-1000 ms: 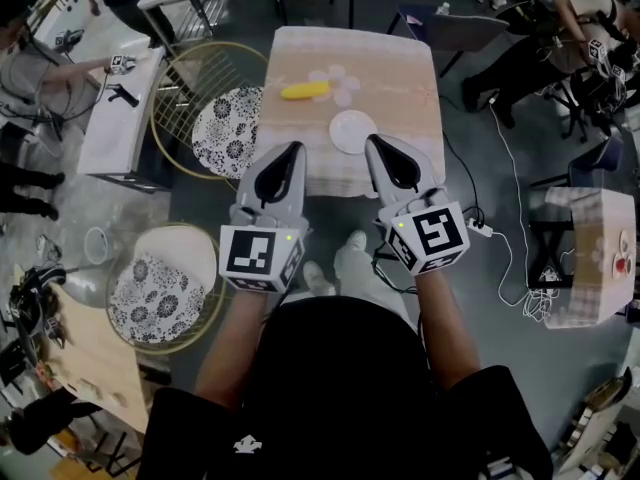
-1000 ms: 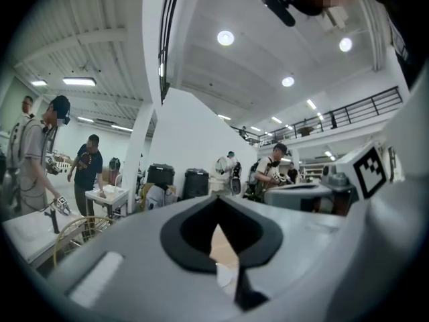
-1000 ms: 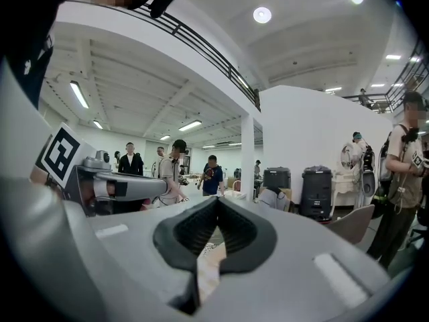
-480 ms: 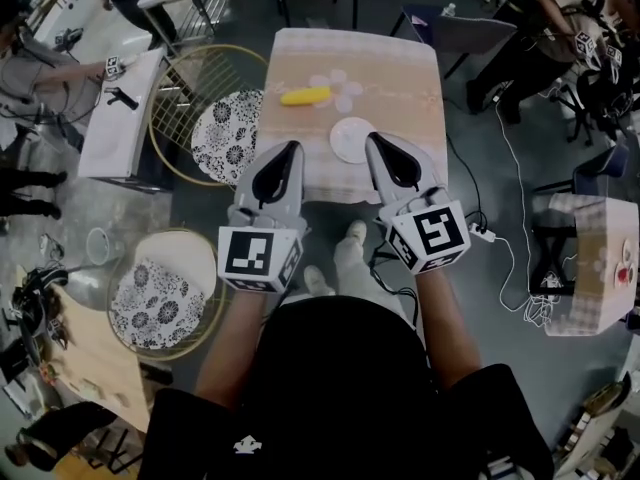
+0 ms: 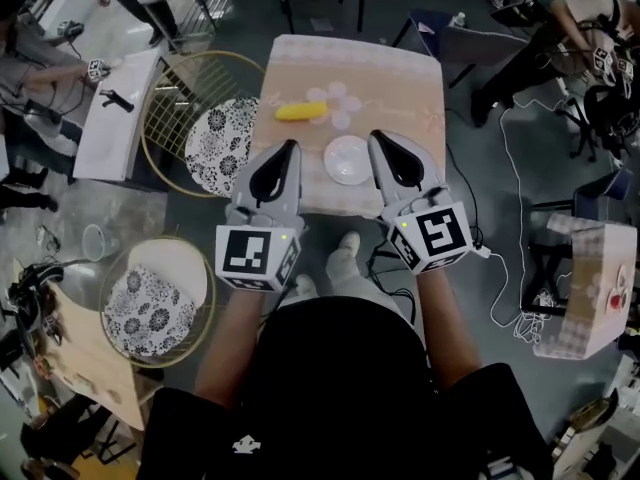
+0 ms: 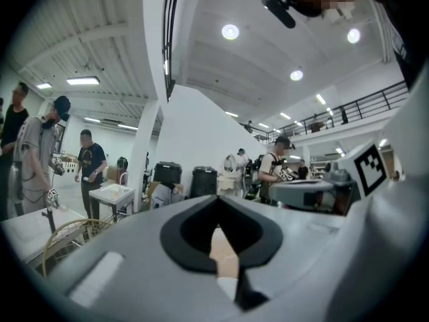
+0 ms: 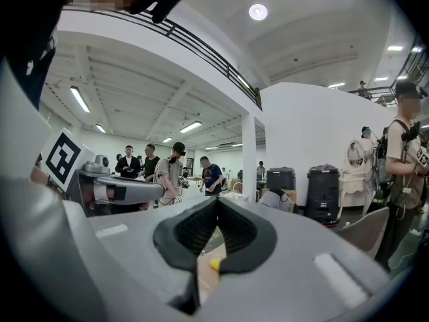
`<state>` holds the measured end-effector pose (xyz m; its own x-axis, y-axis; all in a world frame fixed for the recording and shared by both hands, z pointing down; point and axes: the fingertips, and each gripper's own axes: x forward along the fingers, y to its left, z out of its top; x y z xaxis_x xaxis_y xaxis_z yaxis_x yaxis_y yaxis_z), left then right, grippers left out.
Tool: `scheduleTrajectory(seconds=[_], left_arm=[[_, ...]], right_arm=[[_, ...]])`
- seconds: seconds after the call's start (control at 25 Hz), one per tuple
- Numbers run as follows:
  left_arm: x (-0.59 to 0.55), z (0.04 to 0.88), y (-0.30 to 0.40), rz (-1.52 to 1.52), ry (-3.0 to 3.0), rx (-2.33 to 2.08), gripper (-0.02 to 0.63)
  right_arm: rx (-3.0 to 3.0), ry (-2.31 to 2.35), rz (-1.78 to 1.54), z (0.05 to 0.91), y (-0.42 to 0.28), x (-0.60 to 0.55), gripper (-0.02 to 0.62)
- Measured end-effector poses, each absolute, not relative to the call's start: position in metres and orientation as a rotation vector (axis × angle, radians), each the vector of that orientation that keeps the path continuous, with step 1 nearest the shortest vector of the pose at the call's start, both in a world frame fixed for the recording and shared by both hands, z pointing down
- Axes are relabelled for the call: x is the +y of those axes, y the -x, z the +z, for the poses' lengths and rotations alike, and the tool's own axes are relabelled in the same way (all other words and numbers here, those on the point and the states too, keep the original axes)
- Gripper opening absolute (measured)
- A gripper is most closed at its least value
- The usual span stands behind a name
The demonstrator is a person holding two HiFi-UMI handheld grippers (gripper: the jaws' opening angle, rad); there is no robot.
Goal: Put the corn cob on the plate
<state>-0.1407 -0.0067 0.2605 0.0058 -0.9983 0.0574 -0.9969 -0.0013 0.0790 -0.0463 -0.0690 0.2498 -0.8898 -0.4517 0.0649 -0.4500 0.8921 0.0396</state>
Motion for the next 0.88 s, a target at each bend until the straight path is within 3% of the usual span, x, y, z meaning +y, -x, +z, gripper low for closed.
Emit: scheduleTrajectory(seconds=[0.88], left_arm=[[-0.107,0.286,0.15,0.097,-2.01,-2.255,0.008]], right_arm=[[-3.033,-0.541,0.071,0.276,0.056,-0.187,0.002]])
